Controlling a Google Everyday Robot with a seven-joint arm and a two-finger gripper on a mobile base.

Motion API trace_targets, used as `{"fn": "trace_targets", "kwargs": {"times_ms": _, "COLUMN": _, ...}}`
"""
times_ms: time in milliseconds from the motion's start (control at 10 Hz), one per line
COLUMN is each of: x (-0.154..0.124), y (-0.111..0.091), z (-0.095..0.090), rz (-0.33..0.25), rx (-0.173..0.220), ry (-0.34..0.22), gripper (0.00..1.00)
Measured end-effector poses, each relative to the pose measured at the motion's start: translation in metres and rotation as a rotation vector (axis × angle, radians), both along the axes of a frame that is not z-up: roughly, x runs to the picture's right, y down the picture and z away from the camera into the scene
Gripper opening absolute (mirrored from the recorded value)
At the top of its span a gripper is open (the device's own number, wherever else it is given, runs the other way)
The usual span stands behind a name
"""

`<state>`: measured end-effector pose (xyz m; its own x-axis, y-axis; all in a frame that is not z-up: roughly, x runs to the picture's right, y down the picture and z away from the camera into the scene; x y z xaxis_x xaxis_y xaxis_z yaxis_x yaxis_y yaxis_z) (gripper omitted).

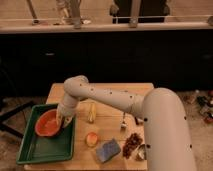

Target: Stack bowls into tray

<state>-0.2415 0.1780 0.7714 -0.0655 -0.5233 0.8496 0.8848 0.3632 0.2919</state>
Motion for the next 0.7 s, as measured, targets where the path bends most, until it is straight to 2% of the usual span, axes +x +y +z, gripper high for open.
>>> {"fn": "trace_targets", "kwargs": {"times_ms": 300, "x": -0.0009, "y": 0.0006, "z": -0.0011, "rz": -0.001, "rx": -0.001, "ry": -0.006, "gripper": 0.8}}
{"fn": "trace_targets", "kwargs": {"times_ms": 700, "x": 0.0001, "y": -0.0045, "z": -0.0062, "rz": -0.015, "rx": 0.019, "ry": -0.016, "gripper": 0.8}}
